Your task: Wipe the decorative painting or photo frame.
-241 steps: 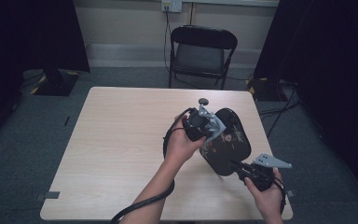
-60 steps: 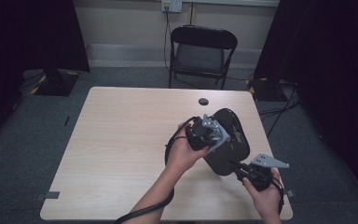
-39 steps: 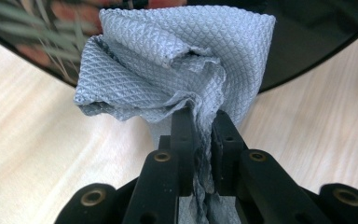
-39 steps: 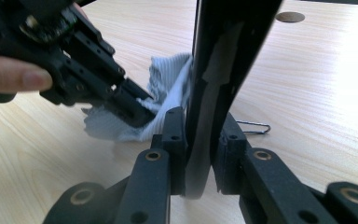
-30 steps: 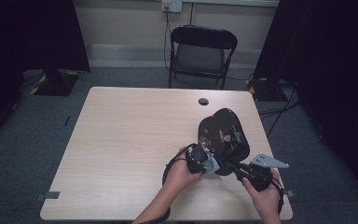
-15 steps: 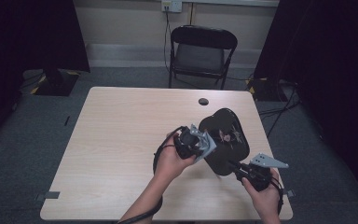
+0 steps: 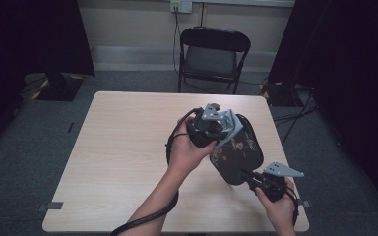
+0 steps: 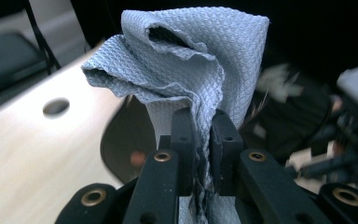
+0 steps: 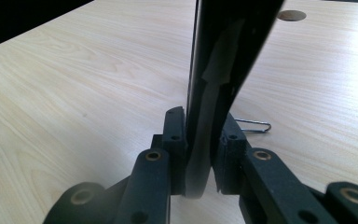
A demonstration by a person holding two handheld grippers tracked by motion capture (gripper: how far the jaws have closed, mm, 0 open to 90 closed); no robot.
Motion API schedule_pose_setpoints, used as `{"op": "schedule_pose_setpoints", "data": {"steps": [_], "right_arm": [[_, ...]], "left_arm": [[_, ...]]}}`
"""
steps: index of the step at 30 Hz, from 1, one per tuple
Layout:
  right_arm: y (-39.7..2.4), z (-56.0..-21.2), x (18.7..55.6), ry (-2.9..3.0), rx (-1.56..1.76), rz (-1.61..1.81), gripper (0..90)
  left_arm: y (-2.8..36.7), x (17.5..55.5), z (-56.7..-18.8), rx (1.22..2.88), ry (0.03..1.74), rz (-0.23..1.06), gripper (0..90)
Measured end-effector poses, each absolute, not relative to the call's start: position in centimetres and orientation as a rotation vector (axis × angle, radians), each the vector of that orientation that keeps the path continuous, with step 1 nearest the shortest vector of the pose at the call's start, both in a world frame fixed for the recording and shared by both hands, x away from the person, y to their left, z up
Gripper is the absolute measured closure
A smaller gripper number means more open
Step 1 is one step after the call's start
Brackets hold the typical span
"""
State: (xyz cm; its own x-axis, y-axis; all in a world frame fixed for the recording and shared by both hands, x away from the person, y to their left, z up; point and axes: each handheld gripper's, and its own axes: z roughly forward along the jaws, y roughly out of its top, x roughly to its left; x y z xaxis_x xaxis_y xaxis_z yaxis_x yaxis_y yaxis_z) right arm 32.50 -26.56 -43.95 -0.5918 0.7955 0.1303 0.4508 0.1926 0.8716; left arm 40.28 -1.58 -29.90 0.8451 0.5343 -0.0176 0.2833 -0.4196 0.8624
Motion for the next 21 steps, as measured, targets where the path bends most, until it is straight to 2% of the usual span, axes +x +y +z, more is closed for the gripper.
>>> {"op": "schedule_pose_setpoints", "data": {"steps": [4, 10, 21], "right_arm": [[-26.6, -44.0, 32.5, 2.124, 1.171, 1.361, 77.8], [-26.5, -43.9, 32.5, 2.123, 1.169, 1.361, 77.7], [-26.5, -43.9, 32.5, 2.125, 1.172, 1.361, 77.6]], "left_arm": [[-2.7, 40.1, -29.3, 2.016, 0.563, 0.316, 82.1], [-4.4, 40.2, -30.6, 2.083, 0.549, 0.299, 82.0], [-4.5, 40.2, -33.3, 2.148, 0.564, 0.274, 82.0]]}}
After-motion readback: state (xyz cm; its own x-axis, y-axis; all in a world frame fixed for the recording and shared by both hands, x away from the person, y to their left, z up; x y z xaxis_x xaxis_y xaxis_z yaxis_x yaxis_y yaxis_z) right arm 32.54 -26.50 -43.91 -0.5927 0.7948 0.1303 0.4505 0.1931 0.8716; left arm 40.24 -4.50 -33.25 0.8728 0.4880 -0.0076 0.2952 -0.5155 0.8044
